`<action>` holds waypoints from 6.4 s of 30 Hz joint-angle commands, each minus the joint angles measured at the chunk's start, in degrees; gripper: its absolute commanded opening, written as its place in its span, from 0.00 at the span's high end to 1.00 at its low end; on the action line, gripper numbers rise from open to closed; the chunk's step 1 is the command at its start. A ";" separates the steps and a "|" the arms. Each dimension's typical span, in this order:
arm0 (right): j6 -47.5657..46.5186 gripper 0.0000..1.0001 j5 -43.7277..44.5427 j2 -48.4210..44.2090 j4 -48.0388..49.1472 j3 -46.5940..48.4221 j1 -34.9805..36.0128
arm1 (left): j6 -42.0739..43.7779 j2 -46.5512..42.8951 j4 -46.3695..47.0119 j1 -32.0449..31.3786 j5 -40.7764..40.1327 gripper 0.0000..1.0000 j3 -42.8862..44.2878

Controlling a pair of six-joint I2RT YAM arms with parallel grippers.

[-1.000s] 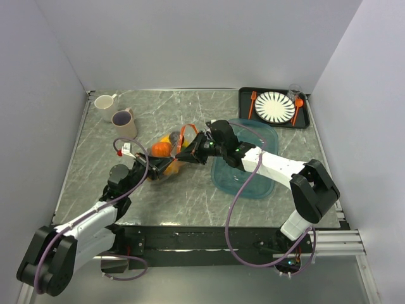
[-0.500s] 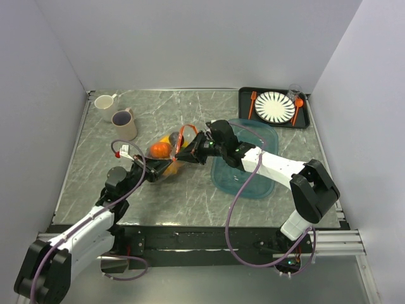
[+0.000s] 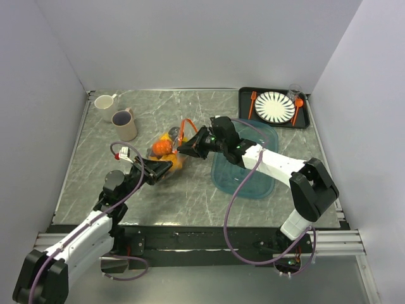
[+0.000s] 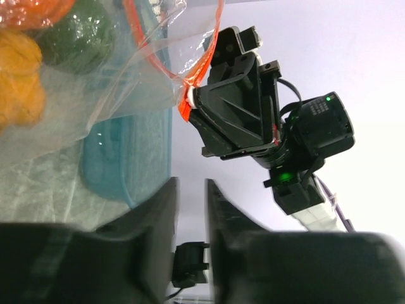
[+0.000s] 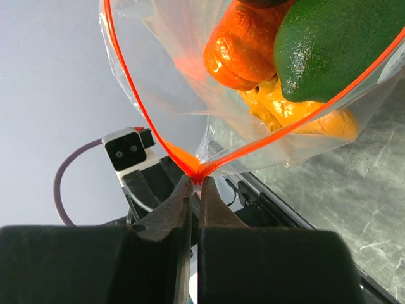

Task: Place the food in the zip-top bag and seal the zipper
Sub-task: Zip the zipper food storage bag at the center of the board.

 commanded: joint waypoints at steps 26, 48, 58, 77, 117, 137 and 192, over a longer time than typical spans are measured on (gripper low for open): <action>-2.29 1.00 -3.00 -2.95 2.24 -1.00 0.00 | -2.65 19.81 24.33 -0.08 -0.73 0.74 5.29; -2.82 1.00 -3.35 -3.39 2.15 -0.39 0.00 | -2.74 21.49 22.49 -0.08 -0.38 0.75 6.08; -2.64 1.00 -3.79 -3.03 2.50 -0.29 0.00 | -1.60 21.83 20.02 -0.08 -0.29 0.99 7.66; -2.20 0.69 -4.58 -3.30 1.01 1.20 0.00 | -0.02 20.61 18.09 -0.08 -0.03 0.99 7.84; -0.80 0.73 -5.73 -0.39 4.70 2.34 -0.35 | 0.69 17.44 16.86 -0.08 0.42 0.99 5.91; -0.97 0.76 -6.16 -1.63 6.46 0.94 -1.94 | 2.18 12.61 12.38 -0.08 -0.20 0.99 3.71; 1.05 1.00 -9.85 2.42 6.81 3.13 0.09 | 1.83 12.26 12.73 -0.08 0.94 0.99 2.48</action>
